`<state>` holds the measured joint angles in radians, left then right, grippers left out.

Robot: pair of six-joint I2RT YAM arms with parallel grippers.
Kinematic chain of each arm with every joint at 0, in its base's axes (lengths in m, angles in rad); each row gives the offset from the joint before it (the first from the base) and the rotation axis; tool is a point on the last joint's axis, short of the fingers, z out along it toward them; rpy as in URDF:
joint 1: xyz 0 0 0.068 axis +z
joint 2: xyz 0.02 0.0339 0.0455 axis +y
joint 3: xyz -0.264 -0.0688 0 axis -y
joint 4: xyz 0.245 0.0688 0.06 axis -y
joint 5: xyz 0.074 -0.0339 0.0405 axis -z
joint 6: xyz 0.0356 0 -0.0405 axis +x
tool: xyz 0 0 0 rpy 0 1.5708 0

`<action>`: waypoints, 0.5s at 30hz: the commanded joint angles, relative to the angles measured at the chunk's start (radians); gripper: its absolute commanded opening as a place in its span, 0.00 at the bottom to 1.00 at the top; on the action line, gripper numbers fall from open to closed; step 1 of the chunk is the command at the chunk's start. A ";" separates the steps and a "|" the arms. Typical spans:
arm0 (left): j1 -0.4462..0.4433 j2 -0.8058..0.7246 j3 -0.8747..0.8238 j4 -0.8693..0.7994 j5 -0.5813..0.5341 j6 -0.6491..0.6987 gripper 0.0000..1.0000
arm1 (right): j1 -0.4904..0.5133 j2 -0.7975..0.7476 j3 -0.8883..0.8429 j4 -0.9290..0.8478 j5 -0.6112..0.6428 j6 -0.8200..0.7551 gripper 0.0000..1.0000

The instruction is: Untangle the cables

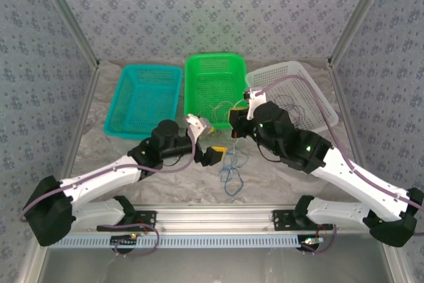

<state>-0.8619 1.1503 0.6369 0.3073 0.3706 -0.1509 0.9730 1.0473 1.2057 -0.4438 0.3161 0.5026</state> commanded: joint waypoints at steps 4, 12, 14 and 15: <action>-0.041 0.071 0.077 0.080 0.028 -0.004 0.98 | -0.006 0.048 0.143 0.010 -0.059 -0.088 0.00; -0.084 0.166 0.150 0.097 -0.016 0.011 0.94 | -0.021 0.078 0.216 0.035 -0.107 -0.090 0.00; -0.095 0.181 0.157 0.109 -0.013 0.011 0.94 | -0.033 0.085 0.246 0.025 -0.120 -0.094 0.00; -0.101 0.187 0.159 0.116 -0.013 0.011 0.94 | -0.040 0.090 0.267 0.020 -0.133 -0.096 0.00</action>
<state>-0.9459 1.3209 0.7616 0.3744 0.3553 -0.1490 0.9489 1.1351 1.3987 -0.4389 0.2188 0.4316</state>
